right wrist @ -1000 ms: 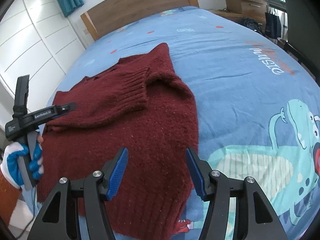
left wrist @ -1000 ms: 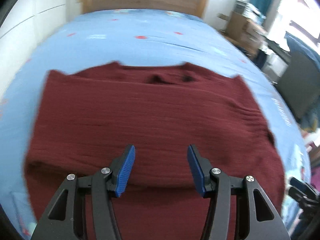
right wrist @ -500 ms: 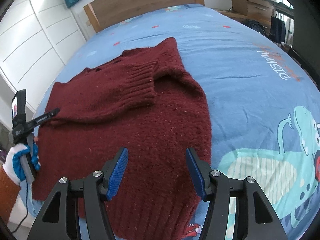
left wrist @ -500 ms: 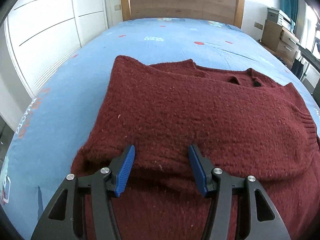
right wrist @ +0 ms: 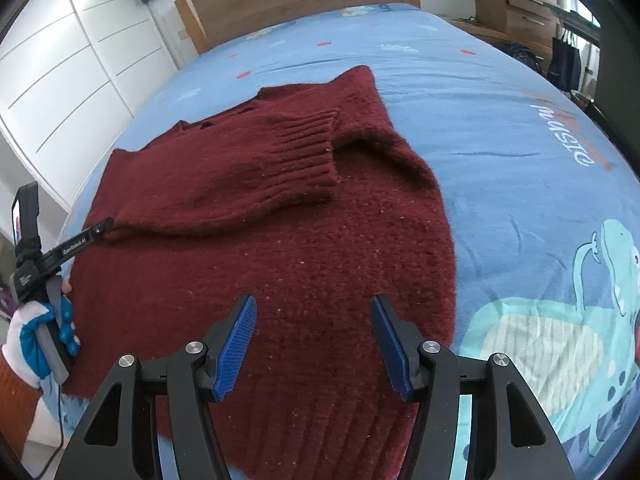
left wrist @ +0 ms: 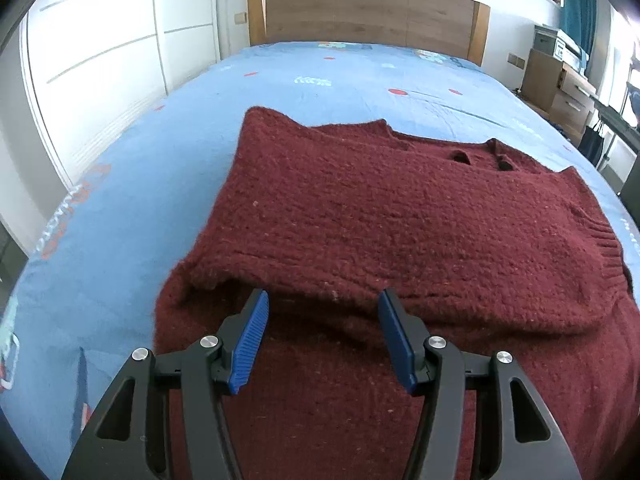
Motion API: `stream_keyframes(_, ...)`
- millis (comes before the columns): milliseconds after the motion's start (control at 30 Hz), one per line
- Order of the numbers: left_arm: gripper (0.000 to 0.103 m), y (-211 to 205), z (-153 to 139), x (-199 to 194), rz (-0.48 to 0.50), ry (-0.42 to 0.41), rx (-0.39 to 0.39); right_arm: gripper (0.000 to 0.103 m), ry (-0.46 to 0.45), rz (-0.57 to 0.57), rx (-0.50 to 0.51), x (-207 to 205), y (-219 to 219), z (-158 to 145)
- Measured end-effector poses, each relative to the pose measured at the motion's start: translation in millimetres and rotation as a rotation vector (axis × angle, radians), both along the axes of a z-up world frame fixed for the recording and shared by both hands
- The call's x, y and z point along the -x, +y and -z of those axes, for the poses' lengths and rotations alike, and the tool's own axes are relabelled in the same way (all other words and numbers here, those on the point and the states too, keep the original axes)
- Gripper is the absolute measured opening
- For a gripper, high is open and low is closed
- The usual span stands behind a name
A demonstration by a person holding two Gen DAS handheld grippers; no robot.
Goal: Fold small clothes
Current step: 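Open the left gripper to release the sleeve onto the sweater, then grasp the sweater's ribbed hem with both grippers and lift it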
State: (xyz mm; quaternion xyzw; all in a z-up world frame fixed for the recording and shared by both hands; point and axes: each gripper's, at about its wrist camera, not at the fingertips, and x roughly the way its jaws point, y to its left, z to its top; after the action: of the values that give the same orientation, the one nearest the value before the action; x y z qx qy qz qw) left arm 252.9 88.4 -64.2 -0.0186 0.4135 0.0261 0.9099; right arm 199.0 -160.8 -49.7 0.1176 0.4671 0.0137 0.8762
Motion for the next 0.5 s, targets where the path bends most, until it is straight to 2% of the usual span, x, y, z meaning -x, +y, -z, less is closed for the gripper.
stream_keyframes(267,0.055,-4.2,6.8,-1.4,-0.001,0.032,0.002,0.061,0.006,-0.002,-0.001,0.9,1.7,2.6)
stream_keyframes(500,0.055,-7.4,8.0,15.5,0.010,0.055,0.014,0.061,0.004,-0.004,0.000,2.5,2.2,-0.3)
